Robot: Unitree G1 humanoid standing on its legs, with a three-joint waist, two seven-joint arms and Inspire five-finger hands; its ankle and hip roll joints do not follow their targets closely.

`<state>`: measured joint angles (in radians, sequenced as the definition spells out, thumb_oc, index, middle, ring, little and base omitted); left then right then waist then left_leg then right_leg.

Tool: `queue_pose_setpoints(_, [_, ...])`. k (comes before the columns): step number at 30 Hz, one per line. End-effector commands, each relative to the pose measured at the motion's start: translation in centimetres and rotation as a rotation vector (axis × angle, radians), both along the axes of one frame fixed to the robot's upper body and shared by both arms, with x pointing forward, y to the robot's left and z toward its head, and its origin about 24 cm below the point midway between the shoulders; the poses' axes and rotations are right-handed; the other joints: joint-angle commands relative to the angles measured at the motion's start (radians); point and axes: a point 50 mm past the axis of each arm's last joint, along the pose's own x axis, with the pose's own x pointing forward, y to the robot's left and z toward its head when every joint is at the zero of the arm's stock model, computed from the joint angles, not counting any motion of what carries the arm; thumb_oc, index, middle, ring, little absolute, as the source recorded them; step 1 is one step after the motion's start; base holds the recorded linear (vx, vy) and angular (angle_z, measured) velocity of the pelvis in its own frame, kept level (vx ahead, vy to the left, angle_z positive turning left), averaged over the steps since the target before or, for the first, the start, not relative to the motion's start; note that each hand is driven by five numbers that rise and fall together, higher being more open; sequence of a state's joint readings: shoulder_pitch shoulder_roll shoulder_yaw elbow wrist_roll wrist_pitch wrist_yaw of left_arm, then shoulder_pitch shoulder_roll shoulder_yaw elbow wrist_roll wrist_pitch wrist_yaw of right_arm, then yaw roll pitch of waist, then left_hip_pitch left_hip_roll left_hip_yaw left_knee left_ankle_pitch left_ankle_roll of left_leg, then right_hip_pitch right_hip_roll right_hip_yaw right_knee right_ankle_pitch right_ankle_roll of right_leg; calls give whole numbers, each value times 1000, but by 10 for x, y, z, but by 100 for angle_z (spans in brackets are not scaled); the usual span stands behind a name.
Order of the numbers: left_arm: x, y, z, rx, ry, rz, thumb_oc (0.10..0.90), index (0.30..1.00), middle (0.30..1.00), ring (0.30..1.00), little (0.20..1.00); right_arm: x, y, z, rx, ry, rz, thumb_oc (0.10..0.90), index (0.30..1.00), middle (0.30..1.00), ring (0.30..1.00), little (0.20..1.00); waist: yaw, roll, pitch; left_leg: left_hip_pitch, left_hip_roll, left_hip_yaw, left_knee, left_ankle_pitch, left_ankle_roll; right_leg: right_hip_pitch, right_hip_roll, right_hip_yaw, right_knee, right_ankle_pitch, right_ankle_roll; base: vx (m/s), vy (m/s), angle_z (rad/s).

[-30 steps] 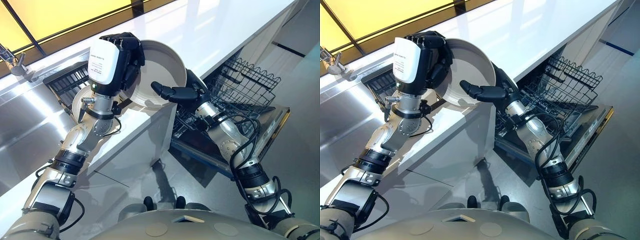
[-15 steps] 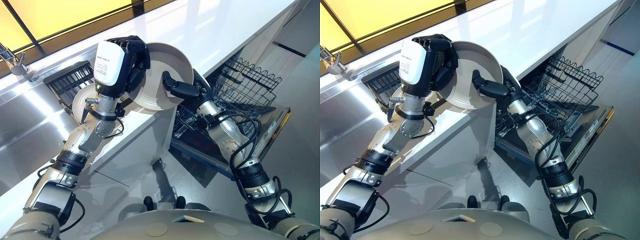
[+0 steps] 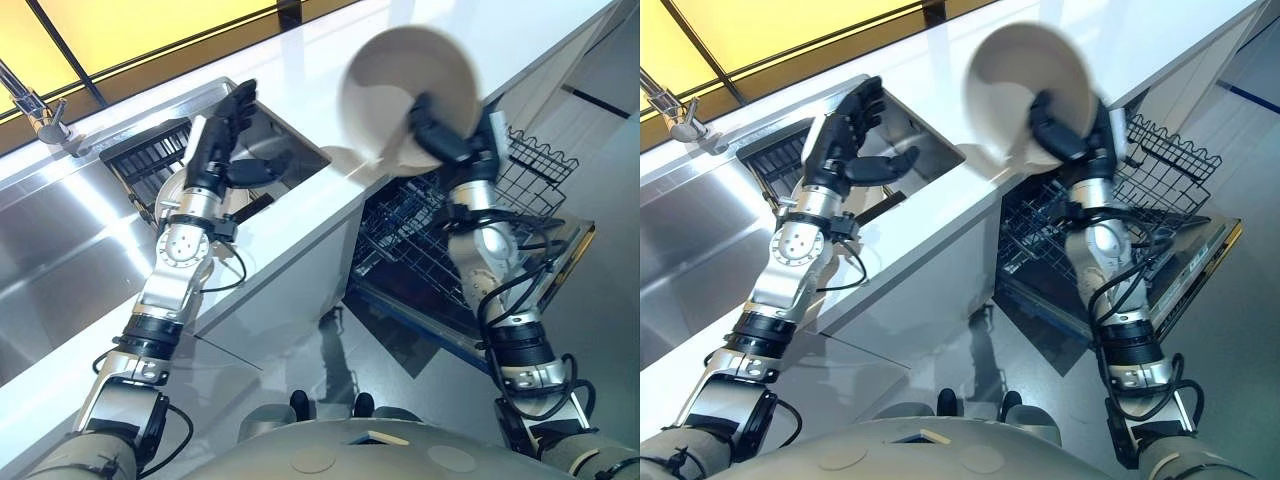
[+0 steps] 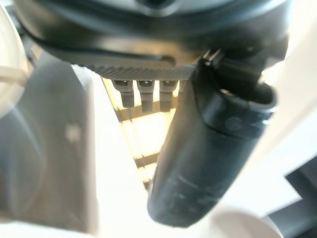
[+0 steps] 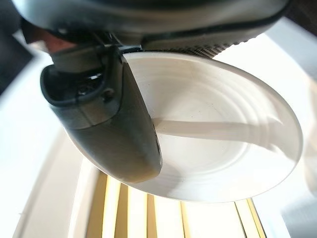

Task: Pick up plates and place into dishwasher.

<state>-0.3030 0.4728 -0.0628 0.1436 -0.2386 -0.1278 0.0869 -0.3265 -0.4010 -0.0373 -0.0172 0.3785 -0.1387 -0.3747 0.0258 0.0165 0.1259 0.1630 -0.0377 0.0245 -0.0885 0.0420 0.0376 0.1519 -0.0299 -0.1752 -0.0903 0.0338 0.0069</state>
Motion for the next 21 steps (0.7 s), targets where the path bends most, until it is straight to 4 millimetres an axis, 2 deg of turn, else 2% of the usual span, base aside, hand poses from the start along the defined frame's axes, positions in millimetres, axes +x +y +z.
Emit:
queue_pose_setpoints(1, [1, 36, 47, 55, -177, 84, 800, 900, 900, 900, 900, -13, -30, 76, -198, -375, -278, 100, 300, 300, 300, 200, -6, 5, -97, -9, -31, -53, 1, -67, 19, -41, 9, -22, 199, -125, 43, 83, 40, -1])
queue_pose_setpoints(7, [-8, 68, 56, 86, -182, 161, 800, 900, 900, 900, 900, -15, -81, 69, -327, -218, -490, 100, 300, 300, 300, 200, -5, 10, -85, 8, -39, -51, 1, -76, 28, -44, 0, -11, 219, -123, 50, 104, 60, -1])
queue_pose_setpoints(11, [-13, 80, 58, 102, -186, 187, 800, 900, 900, 900, 900, -14, -100, 60, -444, -100, -556, 100, 300, 300, 300, 200, -1, 13, -67, 25, -44, -49, 2, -77, 37, -52, -9, -5, 249, -125, 54, 142, 86, 0])
queue_pose_setpoints(15, [-19, 85, 61, 153, -197, 199, 800, 900, 900, 900, 900, -14, -131, 53, -624, 75, -615, 100, 300, 300, 300, 200, 12, 14, -30, 19, -57, -44, 55, -89, 50, -73, -35, -4, 312, -119, 63, 220, 172, 1])
queue_pose_setpoints(18, [-21, 86, 69, 198, -222, 214, 800, 900, 900, 900, 900, -12, -148, 53, -697, 169, -633, 100, 300, 300, 300, 200, 26, 14, 0, 0, -66, -46, 94, -102, 58, -95, -47, -1, 356, -124, 69, 164, 134, 6])
queue_pose_setpoints(21, [-25, 90, 82, 221, -262, 239, 800, 900, 900, 900, 900, -9, -153, 56, -802, 217, -613, 100, 300, 300, 300, 200, 46, 14, 46, -48, -73, -47, 149, -104, 65, -131, -55, 3, 394, -122, 69, 62, 94, 14])
